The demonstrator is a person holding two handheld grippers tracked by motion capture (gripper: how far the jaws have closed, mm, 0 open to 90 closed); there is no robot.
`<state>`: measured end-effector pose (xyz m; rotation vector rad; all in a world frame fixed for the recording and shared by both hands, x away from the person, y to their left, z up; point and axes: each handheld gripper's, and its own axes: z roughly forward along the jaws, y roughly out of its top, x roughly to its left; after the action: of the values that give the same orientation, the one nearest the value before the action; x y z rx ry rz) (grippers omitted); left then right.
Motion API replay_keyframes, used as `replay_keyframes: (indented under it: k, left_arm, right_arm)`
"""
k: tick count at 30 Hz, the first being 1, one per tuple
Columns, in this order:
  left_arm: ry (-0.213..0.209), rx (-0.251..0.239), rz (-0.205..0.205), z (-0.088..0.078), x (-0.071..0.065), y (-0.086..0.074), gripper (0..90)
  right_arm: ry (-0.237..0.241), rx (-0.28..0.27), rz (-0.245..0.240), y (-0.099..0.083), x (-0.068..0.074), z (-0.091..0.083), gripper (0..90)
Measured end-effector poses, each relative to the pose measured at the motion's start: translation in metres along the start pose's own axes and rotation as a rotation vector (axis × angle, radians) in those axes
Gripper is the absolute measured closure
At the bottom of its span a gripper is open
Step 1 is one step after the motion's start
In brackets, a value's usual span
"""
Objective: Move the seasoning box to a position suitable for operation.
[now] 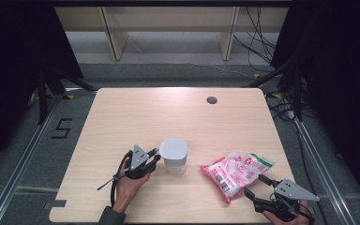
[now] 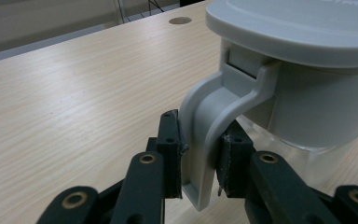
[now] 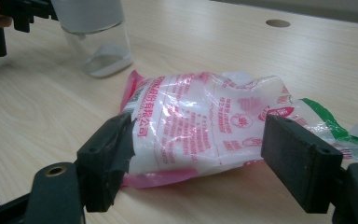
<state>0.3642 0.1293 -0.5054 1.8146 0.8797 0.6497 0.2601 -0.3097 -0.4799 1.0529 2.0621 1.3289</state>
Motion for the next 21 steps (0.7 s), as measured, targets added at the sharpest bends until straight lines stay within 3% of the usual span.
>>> replay_keyframes:
  k: [5, 6, 10, 12, 21]
  left_arm:
    - [-0.020, -0.012, 0.010, -0.002, 0.004, -0.002, 73.6]
    - [-0.017, -0.010, 0.003, -0.002, 0.002, -0.002, 73.7]
    - [-0.013, -0.015, 0.002, 0.003, -0.002, -0.001, 74.3]
    - [-0.033, -0.014, 0.014, 0.004, -0.008, 0.001, 74.3]
    - [-0.055, -0.005, 0.021, -0.005, -0.016, -0.002, 73.6]
  right_arm:
    - [0.018, 0.013, 0.022, 0.000, 0.002, 0.000, 26.0]
    - [0.018, 0.021, 0.050, 0.000, 0.005, -0.001, 26.0]
    - [0.017, 0.020, 0.027, 0.000, 0.002, 0.001, 26.0]
    - [0.009, 0.021, 0.019, 0.001, 0.002, 0.003, 26.0]
    - [0.020, 0.026, 0.016, 0.001, 0.003, 0.002, 26.0]
